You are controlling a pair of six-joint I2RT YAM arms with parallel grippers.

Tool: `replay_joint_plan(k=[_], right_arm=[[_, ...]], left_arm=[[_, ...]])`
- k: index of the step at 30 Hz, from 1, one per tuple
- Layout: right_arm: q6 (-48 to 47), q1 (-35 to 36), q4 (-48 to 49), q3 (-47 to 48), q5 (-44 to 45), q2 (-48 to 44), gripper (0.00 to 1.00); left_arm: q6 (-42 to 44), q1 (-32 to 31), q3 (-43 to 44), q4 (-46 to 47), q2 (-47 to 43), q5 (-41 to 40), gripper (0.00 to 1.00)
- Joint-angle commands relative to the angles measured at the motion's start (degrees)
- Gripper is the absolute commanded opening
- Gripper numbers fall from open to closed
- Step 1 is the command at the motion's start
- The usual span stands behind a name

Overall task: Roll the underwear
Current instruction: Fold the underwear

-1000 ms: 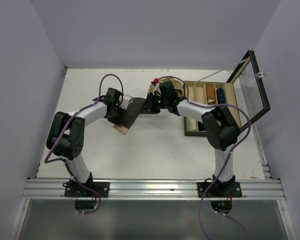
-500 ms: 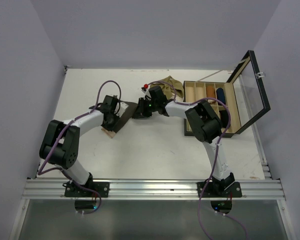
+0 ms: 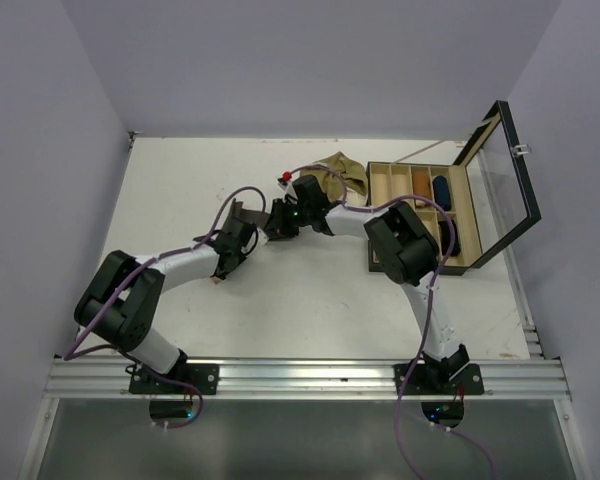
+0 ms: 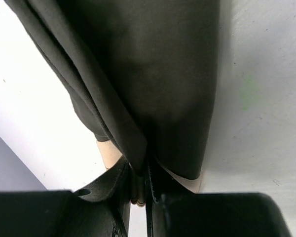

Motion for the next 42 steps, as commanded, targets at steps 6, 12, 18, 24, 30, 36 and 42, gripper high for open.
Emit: replay_joint_plan(k=[6, 12, 18, 24, 30, 36, 42], right_arm=[[-10.27, -4.43, -8.75, 5.83, 0.06, -9.37, 0.26], [-21.6, -4.78, -19.13, 8.56, 0.94, -14.81, 0.4], [-38.56, -4.7, -30.19, 16.79, 1.38, -14.3, 0.49], [-45.78, -4.7, -42.51, 27.28, 0.16, -9.64, 0.62], [-51.24, -1.45, -50.5, 40.34, 2.43, -0.25, 0.66], [-32.1, -0.92, -46.58, 42.94, -2.05, 7.06, 0.63], [-15.4, -0.92, -34.71, 37.33, -3.71, 8.65, 0.79]], left_arm=[[6.29, -0.44, -10.07, 3.62, -1.0, 1.91, 0.2], [20.61, -0.44, -21.85, 17.59, -7.59, -2.39, 0.21], [27.39, -0.45, -27.47, 29.37, -8.3, -4.77, 0.22], [32.33, -0.88, -34.77, 42.47, -7.16, -6.44, 0.23], [32.24, -0.97, -35.56, 44.93, -5.05, -5.92, 0.22], [33.03, -1.06, -35.92, 47.58, -3.29, -6.53, 0.21], [32.6, -1.06, -36.18, 48.02, -3.03, -6.09, 0.21]])
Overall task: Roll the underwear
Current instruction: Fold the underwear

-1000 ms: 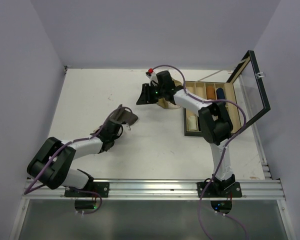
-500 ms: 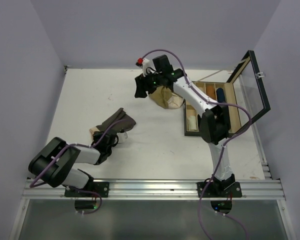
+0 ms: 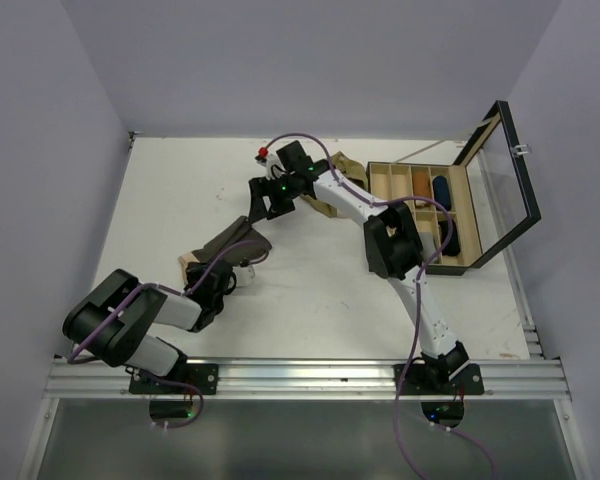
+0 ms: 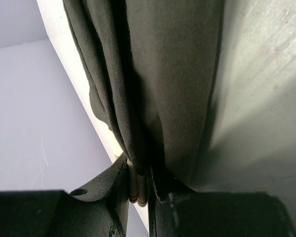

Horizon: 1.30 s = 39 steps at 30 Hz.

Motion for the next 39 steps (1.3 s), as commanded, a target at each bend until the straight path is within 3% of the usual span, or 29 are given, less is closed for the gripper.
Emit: replay_joint_plan(k=[1, 4, 13, 19, 28, 36, 39], right_arm=[[16.1, -0.57, 12.04, -3.06, -3.5, -1.15, 0.79], [23.14, -0.57, 18.75, -6.49, -4.64, -0.54, 0.8], [30.64, 0.13, 26.49, -7.99, -6.4, 2.28, 0.71], [31.26, 1.01, 26.93, -7.9, -5.79, 3.16, 0.69], [31.79, 1.72, 27.64, -9.05, -6.49, 2.81, 0.58], [27.22, 1.8, 21.57, -7.99, -1.75, 2.72, 0.66], [26.87, 1.98, 22.01, -7.99, -2.1, 2.9, 0.58]], left_arm=[[-3.43, -0.03, -2.81, -5.66, 2.88, 7.24, 0.21], [-3.86, 0.05, -2.81, -5.66, 2.88, 7.07, 0.21], [-4.57, -0.03, -3.78, -5.31, 2.87, 7.24, 0.21], [-5.18, 0.06, -3.69, -4.96, 3.58, 7.24, 0.2], [-5.53, -0.03, -3.34, -5.31, 3.41, 7.24, 0.2], [-5.97, -0.03, -3.33, -5.4, 3.49, 7.24, 0.2], [-5.98, 0.06, -3.34, -5.22, 3.58, 7.24, 0.2]])
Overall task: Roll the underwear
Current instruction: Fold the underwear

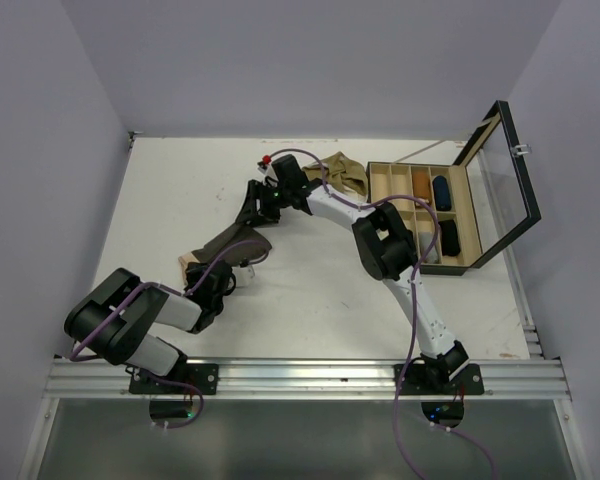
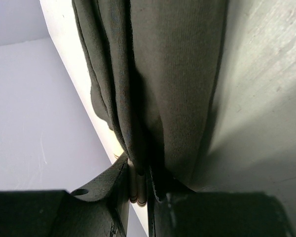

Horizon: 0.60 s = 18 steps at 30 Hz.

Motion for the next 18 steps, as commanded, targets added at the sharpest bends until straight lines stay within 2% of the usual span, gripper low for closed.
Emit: replay_joint_plan(k=[1, 4, 5, 12, 18], right_arm=[[-1.64, 0.56, -0.89, 1.32, 0.44, 0.29, 0.5], [-1.64, 0.91, -0.46, 1.58, 0.0, 0.47, 0.36], [-1.72, 0.91, -0.28, 1.67, 0.09, 0.47, 0.27], [-2.69, 0.91, -0.19, 2.38, -0.53, -1.8, 0.02], [-1.99, 0.91, -0.89, -1.31, -1.41, -7.07, 0.0]], left_arm=[[-5.78, 0.06, -2.57, -7.72, 2.84, 7.33, 0.2], [-5.87, -0.03, -2.66, -7.72, 2.75, 7.33, 0.2], [-5.95, 0.05, -2.57, -7.8, 2.58, 7.33, 0.2], [-6.13, -0.03, -2.75, -7.8, 2.57, 7.24, 0.2], [-5.87, -0.03, -2.66, -7.36, 2.84, 7.24, 0.2]])
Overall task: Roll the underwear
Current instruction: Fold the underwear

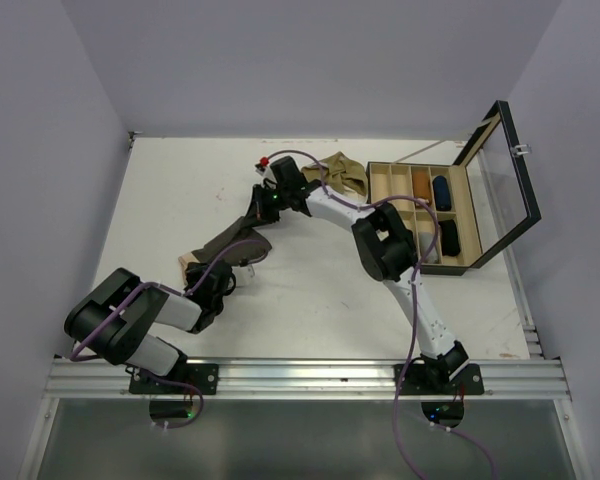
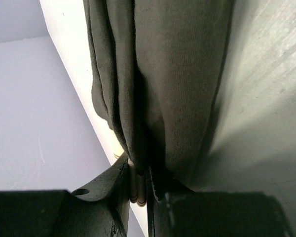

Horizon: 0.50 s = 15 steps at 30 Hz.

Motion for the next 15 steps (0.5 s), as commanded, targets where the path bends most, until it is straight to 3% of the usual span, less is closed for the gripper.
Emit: replay_joint_plan(k=[1, 8, 15], right_arm=[[0.17, 0.21, -0.76, -2.73, -1.49, -7.59, 0.0], [1.67, 0.3, -2.26, -10.3, -2.11, -13.48, 0.0], [2.64, 1.0, -2.43, -18.02, -2.11, -13.22, 0.0]], left_arm=[[-5.06, -0.03, -2.64, -7.21, 2.92, 7.22, 0.19], [-5.15, -0.03, -2.81, -6.51, 2.84, 7.13, 0.19], [-5.32, -0.03, -3.08, -6.85, 2.23, 7.3, 0.19]])
